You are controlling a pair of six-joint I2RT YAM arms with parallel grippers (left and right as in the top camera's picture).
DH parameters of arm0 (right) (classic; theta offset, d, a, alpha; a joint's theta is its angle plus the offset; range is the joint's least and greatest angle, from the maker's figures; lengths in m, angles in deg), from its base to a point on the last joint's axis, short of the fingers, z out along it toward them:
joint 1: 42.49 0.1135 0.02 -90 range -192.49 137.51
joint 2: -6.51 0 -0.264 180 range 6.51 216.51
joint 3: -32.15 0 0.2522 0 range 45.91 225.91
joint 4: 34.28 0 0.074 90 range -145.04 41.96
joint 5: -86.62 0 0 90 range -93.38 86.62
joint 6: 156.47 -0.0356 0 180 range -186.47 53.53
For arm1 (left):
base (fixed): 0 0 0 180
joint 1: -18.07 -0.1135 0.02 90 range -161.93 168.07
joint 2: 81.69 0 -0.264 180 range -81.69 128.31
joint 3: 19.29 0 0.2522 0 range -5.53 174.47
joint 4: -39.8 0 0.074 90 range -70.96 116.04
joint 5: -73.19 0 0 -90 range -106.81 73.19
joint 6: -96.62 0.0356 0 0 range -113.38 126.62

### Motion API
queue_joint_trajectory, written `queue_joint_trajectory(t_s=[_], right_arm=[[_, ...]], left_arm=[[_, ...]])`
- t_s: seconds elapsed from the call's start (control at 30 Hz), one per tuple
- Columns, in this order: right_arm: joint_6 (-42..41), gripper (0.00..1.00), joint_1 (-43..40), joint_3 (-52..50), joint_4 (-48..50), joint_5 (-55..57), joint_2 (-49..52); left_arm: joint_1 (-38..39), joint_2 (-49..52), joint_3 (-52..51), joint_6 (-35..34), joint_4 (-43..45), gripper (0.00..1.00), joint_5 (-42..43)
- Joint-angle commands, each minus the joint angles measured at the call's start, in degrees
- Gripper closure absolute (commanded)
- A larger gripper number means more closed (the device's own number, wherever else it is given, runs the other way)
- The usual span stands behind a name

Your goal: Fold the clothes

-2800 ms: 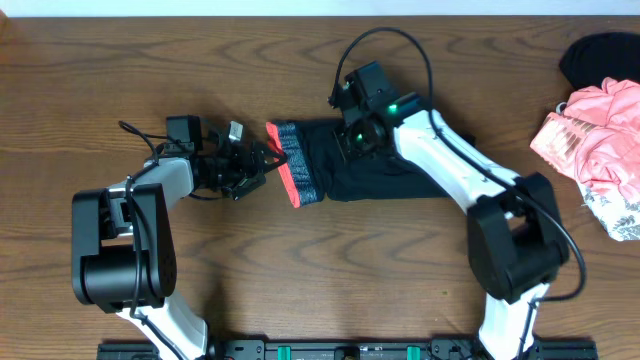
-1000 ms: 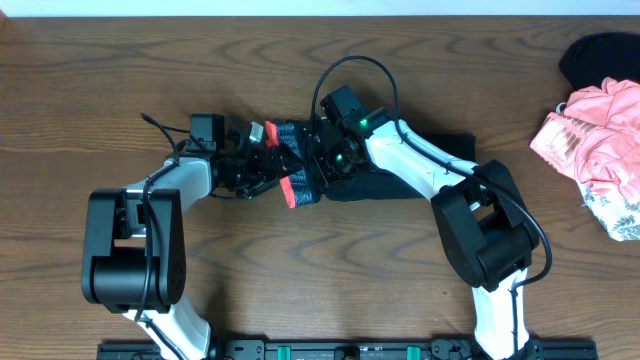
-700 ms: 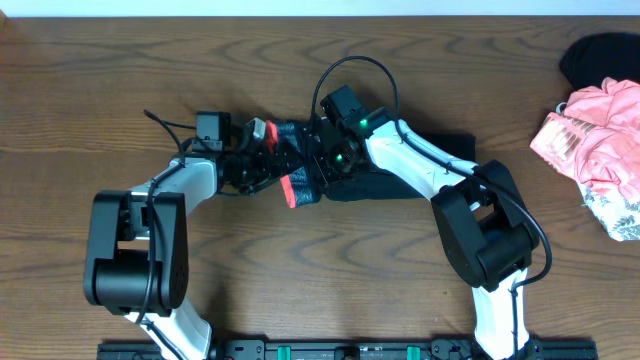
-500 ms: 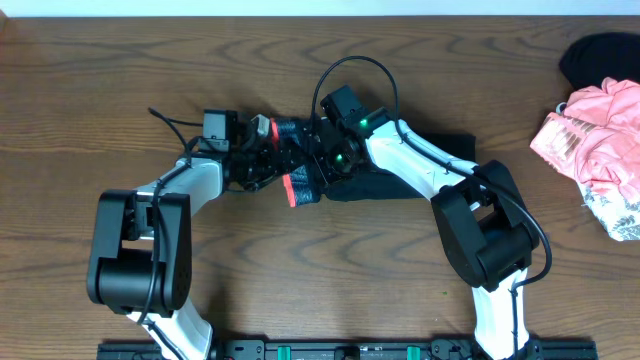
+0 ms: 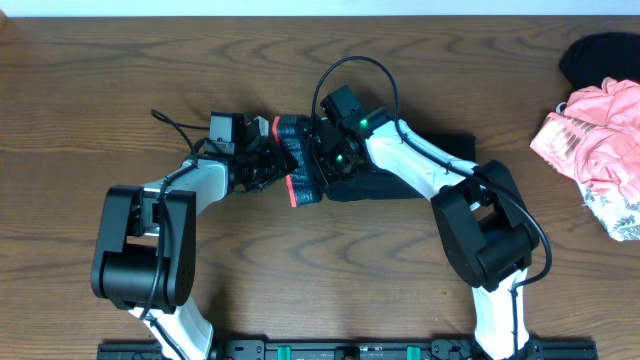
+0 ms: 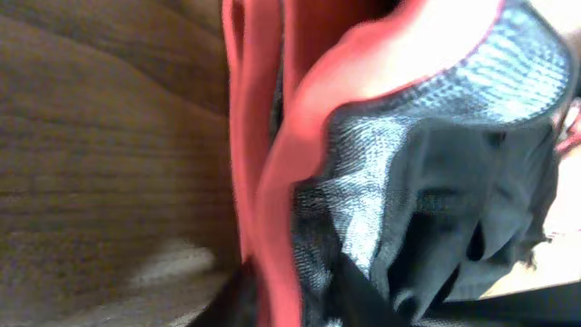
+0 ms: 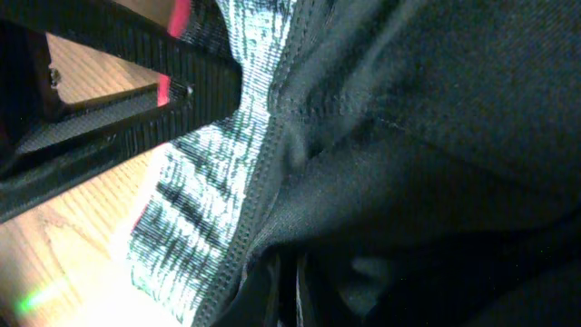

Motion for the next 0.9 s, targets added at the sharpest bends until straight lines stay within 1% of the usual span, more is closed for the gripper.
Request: queue_joint_trajectory(t_s=[0.0,0.23,0.4,0.5,0.6,0.77,0.87], right_arm=[[-0.37,0.93,0.31,0.22,-0.11,-0.59,0.72],[-0.37,0.93,0.26,0.22,-0.11,-0.59,0.72],[-0.35,0.94,0.26,0.24,-0.15,-0.57,0.7],[-0.31,0.93,0.07,0.31,-0.28,0.39,-0.15],[-0.09,0.93,-0.26,0.44,-0.33,3.32,-2.51],[0.72,0.9,-1.64,1.53,-0.57,6.25,-8.81],[-1.05,0.89,-3.26,1.53,-1.03,7.04,-12.61]], left_arm=[[0.24,1.29,-0.9,0.39,0.11,0.94,-1.03],[0.11,1.14,-0.85,1.46,1.27,0.94,-0.98],[-2.01,-1.2,-0.85,2.12,1.05,0.94,-0.98],[-3.69,-4.33,-0.85,4.87,0.04,0.94,-1.03],[-5.05,-7.54,-0.85,7.1,-1.05,0.94,-1.6],[-6.27,-12.2,-0.85,9.4,-4.07,0.94,-7.41],[-6.49,-13.84,-0.85,10.19,-5.62,0.94,-9.14]])
